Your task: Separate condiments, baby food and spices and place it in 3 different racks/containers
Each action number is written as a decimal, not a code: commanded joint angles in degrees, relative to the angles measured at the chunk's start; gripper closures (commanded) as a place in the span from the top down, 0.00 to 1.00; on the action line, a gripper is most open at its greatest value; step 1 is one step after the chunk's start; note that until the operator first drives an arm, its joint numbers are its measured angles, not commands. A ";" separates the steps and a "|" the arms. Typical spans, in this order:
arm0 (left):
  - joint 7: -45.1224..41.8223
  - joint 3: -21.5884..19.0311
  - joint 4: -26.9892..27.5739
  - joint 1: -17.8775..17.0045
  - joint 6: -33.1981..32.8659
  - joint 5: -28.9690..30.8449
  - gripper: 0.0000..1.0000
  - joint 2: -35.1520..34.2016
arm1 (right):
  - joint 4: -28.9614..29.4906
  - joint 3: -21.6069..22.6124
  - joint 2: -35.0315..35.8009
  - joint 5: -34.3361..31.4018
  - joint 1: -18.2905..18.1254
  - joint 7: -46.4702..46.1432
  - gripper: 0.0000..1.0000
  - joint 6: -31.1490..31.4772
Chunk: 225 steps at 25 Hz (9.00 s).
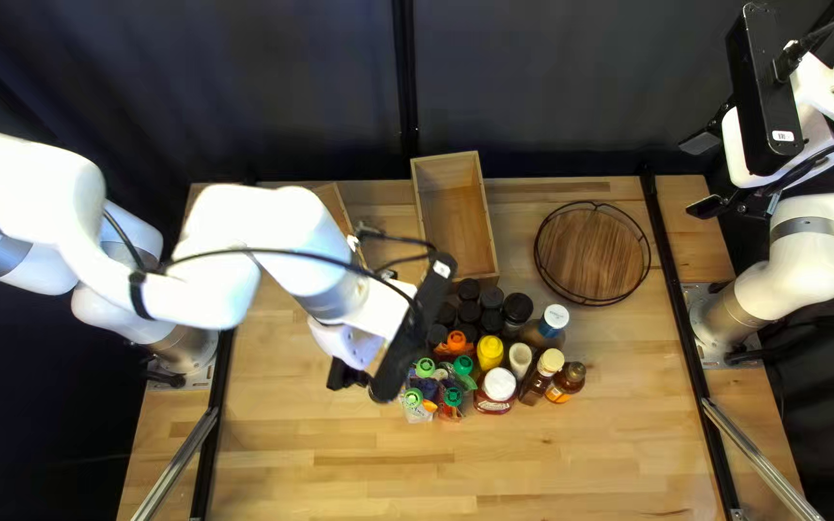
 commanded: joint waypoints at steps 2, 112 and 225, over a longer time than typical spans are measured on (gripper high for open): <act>-1.42 -0.45 -1.60 0.58 -3.45 2.60 1.00 2.90 | 0.00 0.00 0.00 0.00 0.00 0.00 1.00 0.00; 15.58 17.91 -7.70 2.68 13.34 -5.47 1.00 -17.36 | 0.00 0.00 0.00 0.00 0.00 0.00 1.00 0.00; -11.80 12.55 -15.46 4.18 2.44 0.11 1.00 -15.89 | 0.00 0.00 0.00 0.00 0.00 0.00 1.00 0.00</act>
